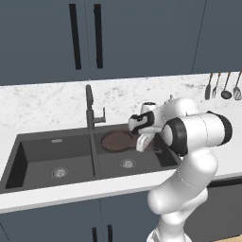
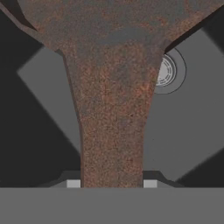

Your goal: Pick the pan and sponge and place them into the sink. Then turn on the water.

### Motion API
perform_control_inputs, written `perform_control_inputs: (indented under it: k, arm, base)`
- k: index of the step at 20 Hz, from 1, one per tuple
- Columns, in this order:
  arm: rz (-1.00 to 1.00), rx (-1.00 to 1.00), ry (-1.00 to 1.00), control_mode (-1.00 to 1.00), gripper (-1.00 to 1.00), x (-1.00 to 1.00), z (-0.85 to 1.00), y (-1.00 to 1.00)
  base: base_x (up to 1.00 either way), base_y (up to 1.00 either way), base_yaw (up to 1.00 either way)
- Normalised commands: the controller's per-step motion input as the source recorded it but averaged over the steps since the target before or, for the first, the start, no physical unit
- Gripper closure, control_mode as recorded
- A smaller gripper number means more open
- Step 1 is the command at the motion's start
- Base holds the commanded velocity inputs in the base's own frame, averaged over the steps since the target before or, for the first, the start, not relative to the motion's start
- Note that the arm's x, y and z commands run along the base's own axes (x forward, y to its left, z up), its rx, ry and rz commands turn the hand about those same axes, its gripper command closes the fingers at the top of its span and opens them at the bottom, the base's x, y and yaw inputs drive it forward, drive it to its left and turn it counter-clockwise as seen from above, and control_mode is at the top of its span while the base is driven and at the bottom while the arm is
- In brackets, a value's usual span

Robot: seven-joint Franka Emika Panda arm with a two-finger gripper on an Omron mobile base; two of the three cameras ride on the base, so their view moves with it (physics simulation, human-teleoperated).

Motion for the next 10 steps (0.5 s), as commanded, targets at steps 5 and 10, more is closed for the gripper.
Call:
perform_control_inputs:
  k: [5,10]
  arm:
    - [0.10,0.00,0.00,-1.00,1.00,0.25,-0.23,0.01]
    - [0.02,0.00,0.00,-1.00,1.00,0.22,-0.45,0.00]
  base:
    - [0.00,0.00,0.00]
    - [0.00,0.00,0.00]
